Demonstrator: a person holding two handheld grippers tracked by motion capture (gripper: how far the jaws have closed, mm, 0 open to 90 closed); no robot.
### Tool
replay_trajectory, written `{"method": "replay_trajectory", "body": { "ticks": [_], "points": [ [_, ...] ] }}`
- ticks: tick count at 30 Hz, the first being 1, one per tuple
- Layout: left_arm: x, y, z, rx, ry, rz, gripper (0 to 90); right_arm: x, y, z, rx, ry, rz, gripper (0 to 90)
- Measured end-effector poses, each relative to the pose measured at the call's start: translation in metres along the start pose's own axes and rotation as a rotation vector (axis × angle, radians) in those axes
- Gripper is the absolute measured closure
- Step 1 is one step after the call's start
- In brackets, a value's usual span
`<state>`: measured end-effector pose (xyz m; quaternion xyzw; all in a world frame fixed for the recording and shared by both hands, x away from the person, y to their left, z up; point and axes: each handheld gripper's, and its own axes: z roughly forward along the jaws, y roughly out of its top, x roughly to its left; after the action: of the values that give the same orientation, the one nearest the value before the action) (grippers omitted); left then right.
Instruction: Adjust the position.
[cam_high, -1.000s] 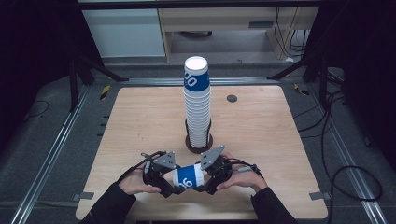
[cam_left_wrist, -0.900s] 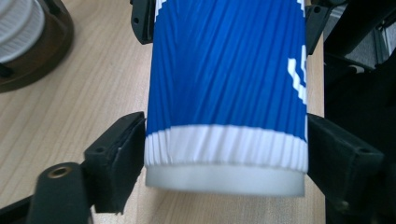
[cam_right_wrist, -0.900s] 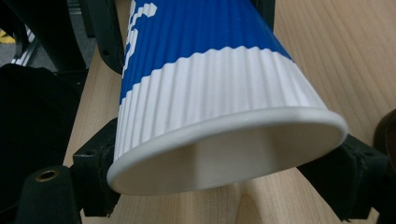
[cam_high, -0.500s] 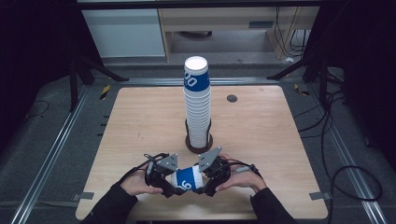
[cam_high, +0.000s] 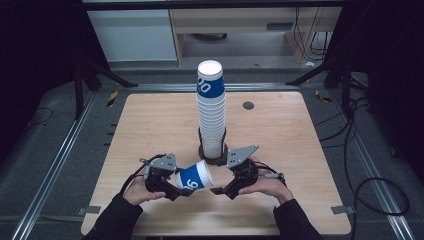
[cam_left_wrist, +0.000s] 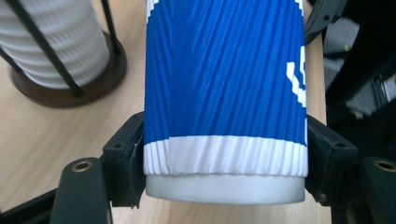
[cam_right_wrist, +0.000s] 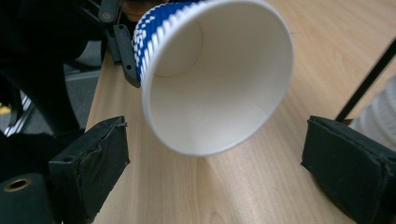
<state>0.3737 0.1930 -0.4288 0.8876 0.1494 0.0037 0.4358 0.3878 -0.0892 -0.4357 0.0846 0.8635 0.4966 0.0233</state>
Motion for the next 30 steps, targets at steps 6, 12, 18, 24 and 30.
{"method": "replay_trajectory", "body": {
  "ticks": [6,12,18,24,30],
  "points": [
    [0.0,-0.001,-0.002,-0.092,-0.023,-0.011,27.6,-0.002,0.001,-0.006,-0.071,-0.001,0.032,7.8],
    [-0.004,-0.001,0.003,-0.101,-0.048,0.014,27.7,0.0,0.003,-0.005,-0.108,0.039,0.043,8.1],
    [-0.008,0.0,0.008,-0.095,-0.077,0.035,27.7,0.002,0.004,-0.001,-0.114,0.068,0.044,8.3],
    [-0.012,0.002,0.013,-0.082,-0.088,0.049,27.8,0.003,0.003,0.003,-0.123,0.103,0.053,8.2],
    [-0.015,0.004,0.017,-0.068,-0.09,0.059,27.8,0.005,0.003,0.01,-0.11,0.14,0.063,11.2]
  ]
}}
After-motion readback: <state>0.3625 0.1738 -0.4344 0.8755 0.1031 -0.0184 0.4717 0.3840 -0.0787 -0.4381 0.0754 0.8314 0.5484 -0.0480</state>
